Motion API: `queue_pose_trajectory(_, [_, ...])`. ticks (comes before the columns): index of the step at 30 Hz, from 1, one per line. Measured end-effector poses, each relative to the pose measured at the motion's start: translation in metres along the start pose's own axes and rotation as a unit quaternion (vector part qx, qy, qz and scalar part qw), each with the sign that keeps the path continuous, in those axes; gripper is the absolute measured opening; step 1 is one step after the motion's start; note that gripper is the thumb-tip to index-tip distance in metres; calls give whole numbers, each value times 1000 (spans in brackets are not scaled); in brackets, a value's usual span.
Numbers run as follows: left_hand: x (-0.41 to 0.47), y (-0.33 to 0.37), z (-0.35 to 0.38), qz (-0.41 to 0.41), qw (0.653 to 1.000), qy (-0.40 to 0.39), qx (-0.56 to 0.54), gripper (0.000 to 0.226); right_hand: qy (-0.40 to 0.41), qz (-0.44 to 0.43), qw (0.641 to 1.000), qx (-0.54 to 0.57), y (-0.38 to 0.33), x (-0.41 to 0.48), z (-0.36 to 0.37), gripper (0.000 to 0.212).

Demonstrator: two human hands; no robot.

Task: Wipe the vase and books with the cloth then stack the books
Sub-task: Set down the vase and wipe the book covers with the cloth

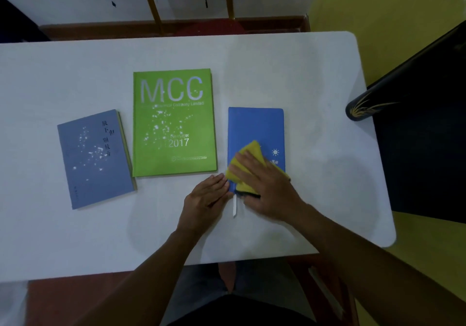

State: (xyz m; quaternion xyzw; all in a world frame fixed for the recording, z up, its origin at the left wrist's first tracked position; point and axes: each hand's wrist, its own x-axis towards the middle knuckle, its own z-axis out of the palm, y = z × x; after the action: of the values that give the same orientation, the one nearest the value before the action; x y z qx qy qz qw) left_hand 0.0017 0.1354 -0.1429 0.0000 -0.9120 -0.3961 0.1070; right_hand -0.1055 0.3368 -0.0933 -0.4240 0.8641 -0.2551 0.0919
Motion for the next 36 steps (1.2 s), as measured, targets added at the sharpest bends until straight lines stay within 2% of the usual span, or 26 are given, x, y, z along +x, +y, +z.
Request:
queue_pose_trajectory(2, [0, 1, 0, 1, 1000, 0, 2, 34, -30, -50, 998, -18, 18, -12, -9, 65])
queue_pose_trajectory(4, [0, 1, 0, -6, 1000, -2, 3, 34, -32, -52, 997, -36, 45, 0, -21, 65])
queue_pose_trajectory(9, [0, 2, -2, -21, 1000, -9, 3, 35, -43, 74, 995, -61, 74, 74, -40, 70])
queue_pose_trajectory(12, [-1, 2, -2, -18, 1000, -10, 4, 35, 4, 111, 993, -40, 59, 88, -29, 65])
queue_pose_trajectory(14, [-1, 3, -1, -18, 1000, -3, 7, 35, 30, 59, 998, -23, 36, 68, -15, 61])
queue_pose_trajectory(17, [0, 3, 0, -14, 1000, 5, 11, 34, 0, -50, 999, -21, 9, 12, 1, 61])
queue_pose_trajectory(22, [0, 4, -1, -9, 1000, 10, 14, 32, -74, -132, 988, -22, 45, -24, -17, 64])
queue_pose_trajectory(24, [1, 4, 0, -9, 1000, 8, 15, 32, -38, -103, 993, -31, 70, 2, -28, 57])
queue_pose_trajectory(26, [1, 5, -1, -15, 1000, 1, 14, 33, -6, -22, 999, -44, 85, 41, -40, 58])
queue_pose_trajectory(29, [2, 6, -3, -19, 1000, -8, 13, 35, -25, 47, 997, -63, 82, 89, -47, 64])
queue_pose_trajectory(32, [3, 8, -4, -21, 1000, -13, 13, 36, 2, 31, 998, -46, 63, 93, -31, 61])
queue_pose_trajectory(36, [3, 8, -4, -20, 1000, -6, 7, 35, -1, -40, 999, -1, 25, 35, -11, 58])
